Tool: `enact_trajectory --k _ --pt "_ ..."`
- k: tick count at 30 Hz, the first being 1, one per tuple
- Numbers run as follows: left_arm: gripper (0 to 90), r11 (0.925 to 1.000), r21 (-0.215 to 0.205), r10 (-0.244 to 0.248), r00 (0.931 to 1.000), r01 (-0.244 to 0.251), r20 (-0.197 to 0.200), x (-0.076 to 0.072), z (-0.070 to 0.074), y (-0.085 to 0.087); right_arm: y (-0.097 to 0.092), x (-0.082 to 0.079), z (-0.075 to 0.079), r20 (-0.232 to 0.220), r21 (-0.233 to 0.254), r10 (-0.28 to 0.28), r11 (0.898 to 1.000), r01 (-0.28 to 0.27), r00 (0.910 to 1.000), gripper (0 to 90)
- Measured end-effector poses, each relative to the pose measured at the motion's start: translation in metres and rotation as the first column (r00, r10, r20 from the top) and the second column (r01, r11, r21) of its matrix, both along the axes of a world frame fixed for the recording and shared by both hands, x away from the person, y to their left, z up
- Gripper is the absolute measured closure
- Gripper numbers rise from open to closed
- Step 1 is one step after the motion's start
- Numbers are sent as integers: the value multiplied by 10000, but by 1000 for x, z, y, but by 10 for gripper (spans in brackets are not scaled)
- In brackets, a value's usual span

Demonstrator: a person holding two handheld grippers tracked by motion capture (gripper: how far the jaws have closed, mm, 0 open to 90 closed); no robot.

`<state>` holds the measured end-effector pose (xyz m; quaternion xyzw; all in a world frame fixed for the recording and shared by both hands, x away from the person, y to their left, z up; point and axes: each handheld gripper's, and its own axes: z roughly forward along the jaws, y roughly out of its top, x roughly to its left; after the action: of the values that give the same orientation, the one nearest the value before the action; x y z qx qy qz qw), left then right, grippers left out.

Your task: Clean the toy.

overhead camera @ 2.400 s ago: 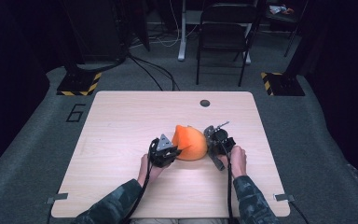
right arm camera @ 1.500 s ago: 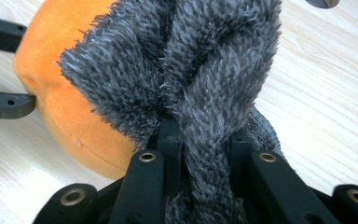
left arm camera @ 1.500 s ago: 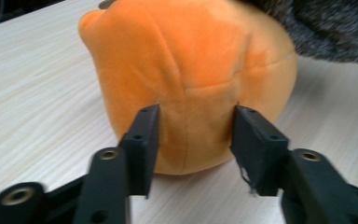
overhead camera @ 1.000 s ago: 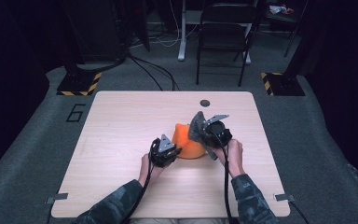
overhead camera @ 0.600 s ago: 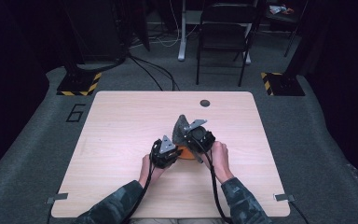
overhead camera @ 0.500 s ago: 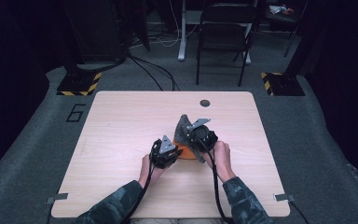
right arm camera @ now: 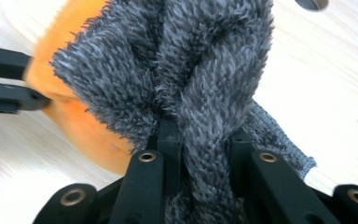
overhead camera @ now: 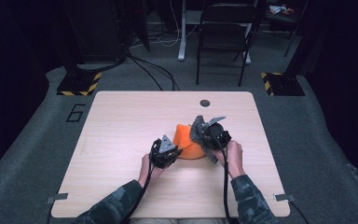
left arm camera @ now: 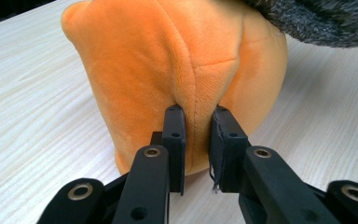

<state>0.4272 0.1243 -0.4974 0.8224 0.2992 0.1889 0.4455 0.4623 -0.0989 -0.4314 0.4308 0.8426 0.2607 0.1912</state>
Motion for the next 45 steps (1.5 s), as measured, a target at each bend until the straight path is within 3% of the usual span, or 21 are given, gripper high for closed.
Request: enact_trajectory --k 5,6,7,14,17,21,26,29,32,35,38,41,45 --pt "779 10000 -23 -38 10000 38 -60 1 0 1 -13 7 -12 -459 -144 -565 9983 559 9974 739" --pt "779 10000 -23 -48 10000 47 -65 1 0 1 -16 8 -15 -693 30 -628 9980 631 9956 739" --pt "779 10000 -33 -45 10000 44 -71 1 0 1 -19 11 -17 -727 211 -617 9978 634 9954 739" --pt "778 10000 -61 -53 10000 53 -83 1 -1 1 -27 17 -36 -1190 41 -927 9956 939 9886 739" --pt "778 10000 -66 -47 9999 46 -109 1 -1 2 -28 21 -45 -1523 8 -1173 9929 1188 9813 738" --pt "778 9999 -117 9 9999 -11 -162 1 -1 3 -32 24 -52 -1855 -84 -1117 9937 1121 9763 738" --pt "777 9997 -209 111 9998 -114 -184 4 -2 6 -35 18 -30 -1175 -157 -1264 9920 1254 9850 738" --pt "777 9996 -237 120 9997 -125 -198 5 -2 7 -35 12 -6 -445 591 -1073 9922 1099 9932 738" --pt "776 9998 -184 110 9997 -113 -204 4 -1 7 -25 4 10 -392 1137 -433 9924 475 9983 738" --pt "773 9997 -214 100 9996 -105 -259 4 -1 7 -11 2 8 -560 870 26 9962 23 9984 738" --pt "751 9997 -178 150 9998 -153 -153 4 -1 7 -7 4 1 -479 710 -67 9974 101 9988 739" --pt "639 9997 -162 156 9999 -156 -34 1 1 5 -9 5 -3 -390 801 -145 9966 176 9991 739" --pt "479 9995 322 8 9995 -18 304 -5 3 -1 -12 8 -6 -368 774 -200 9967 228 9991 739"
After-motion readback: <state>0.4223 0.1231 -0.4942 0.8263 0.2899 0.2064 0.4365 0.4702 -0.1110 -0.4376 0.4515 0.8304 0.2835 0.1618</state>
